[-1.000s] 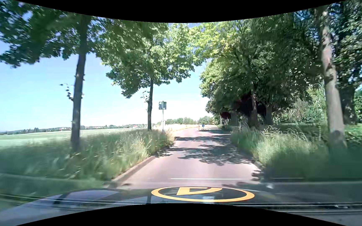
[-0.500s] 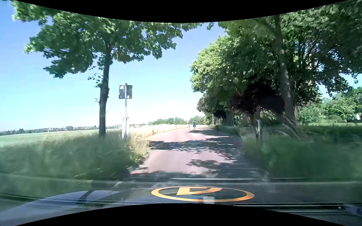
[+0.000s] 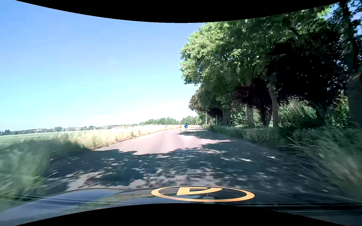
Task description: Follow the waypoints while adhering to traffic rules and regulations
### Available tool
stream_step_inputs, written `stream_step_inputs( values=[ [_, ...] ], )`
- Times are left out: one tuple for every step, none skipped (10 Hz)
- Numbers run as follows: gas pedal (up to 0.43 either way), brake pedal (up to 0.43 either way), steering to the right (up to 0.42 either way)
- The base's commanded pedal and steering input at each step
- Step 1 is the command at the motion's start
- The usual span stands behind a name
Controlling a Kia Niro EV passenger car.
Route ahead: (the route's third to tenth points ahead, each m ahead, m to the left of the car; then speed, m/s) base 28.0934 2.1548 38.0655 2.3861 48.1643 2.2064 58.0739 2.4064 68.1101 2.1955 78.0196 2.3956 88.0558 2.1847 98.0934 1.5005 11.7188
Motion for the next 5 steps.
stream_step_inputs(
  values=[
    [0.28, 0.0, 0.033],
    [0.28, 0.0, 0.032],
    [0.28, 0.0, 0.03],
    [0.28, 0.0, 0.029],
    [0.28, 0.0, 0.028]
  ],
)
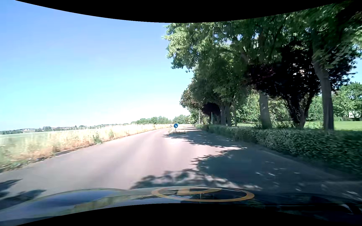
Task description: Follow the waypoints while adhering to traffic rules and regulations
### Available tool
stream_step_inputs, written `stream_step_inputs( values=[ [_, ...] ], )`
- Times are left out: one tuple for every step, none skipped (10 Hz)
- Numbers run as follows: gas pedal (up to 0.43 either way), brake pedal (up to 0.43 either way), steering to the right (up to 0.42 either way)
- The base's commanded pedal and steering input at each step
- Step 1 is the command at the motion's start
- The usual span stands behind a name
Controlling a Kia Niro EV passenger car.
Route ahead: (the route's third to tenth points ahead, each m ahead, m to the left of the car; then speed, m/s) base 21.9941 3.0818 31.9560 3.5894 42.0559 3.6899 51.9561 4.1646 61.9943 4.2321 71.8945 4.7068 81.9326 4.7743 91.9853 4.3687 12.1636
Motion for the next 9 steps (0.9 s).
stream_step_inputs(
  values=[
    [0.28, 0.0, 0.026],
    [0.28, 0.0, 0.025],
    [0.28, 0.0, 0.023],
    [0.28, 0.0, 0.018],
    [0.28, 0.0, 0.014],
    [0.28, 0.0, 0.008],
    [0.28, 0.0, 0.001],
    [0.268, 0.0, -0.004],
    [0.268, 0.0, -0.011]
  ],
)
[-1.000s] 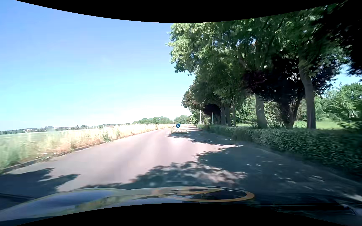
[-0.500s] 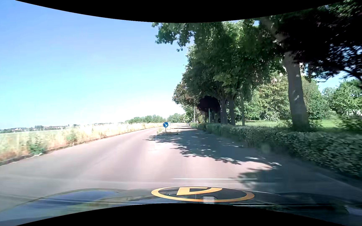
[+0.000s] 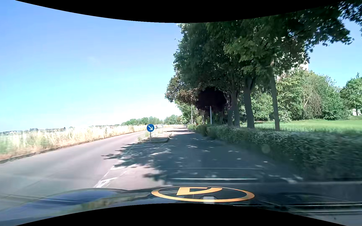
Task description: Follow the waypoints while adhering to traffic rules and regulations
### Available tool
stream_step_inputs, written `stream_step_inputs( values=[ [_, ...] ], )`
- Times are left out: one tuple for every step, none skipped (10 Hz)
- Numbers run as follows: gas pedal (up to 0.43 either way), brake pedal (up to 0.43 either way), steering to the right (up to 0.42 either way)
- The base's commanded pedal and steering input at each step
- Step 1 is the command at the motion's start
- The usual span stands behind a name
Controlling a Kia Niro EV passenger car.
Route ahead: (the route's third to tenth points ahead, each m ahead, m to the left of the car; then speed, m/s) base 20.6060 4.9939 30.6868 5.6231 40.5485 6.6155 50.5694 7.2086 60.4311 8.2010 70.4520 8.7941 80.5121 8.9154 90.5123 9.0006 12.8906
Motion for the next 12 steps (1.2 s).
stream_step_inputs(
  values=[
    [0.26, 0.0, -0.018],
    [0.26, 0.0, -0.02],
    [0.248, 0.0, -0.023],
    [0.248, 0.0, -0.023],
    [0.248, 0.0, -0.023],
    [0.248, 0.0, -0.023],
    [0.24, 0.0, -0.023],
    [0.228, 0.0, -0.022],
    [0.228, 0.0, -0.021],
    [0.228, 0.0, -0.02],
    [0.228, 0.0, -0.019],
    [0.228, 0.0, -0.017]
  ],
)
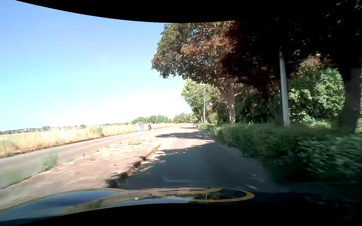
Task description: Follow the waypoints while adhering to traffic rules and regulations
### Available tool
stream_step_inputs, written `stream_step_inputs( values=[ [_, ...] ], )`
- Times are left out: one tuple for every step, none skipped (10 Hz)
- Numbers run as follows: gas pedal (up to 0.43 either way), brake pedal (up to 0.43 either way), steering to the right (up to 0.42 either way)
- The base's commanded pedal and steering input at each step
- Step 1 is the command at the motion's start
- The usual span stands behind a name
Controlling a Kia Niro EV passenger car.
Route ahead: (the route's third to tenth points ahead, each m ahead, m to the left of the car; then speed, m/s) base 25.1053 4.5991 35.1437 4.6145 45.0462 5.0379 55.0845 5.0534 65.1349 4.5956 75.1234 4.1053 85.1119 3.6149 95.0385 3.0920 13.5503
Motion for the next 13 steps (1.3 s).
stream_step_inputs(
  values=[
    [0.228, 0.0, -0.017],
    [0.228, 0.0, -0.016],
    [0.228, 0.0, -0.015],
    [0.22, 0.0, -0.014],
    [0.197, 0.0, -0.012],
    [0.197, 0.0, -0.009],
    [0.169, 0.0, -0.003],
    [0.15, 0.0, 0.001],
    [0.11, 0.0, 0.002],
    [0.087, 0.0, 0.001],
    [0.087, 0.0, 0.001],
    [0.087, 0.0, 0.001],
    [0.087, 0.0, 0.002]
  ],
)
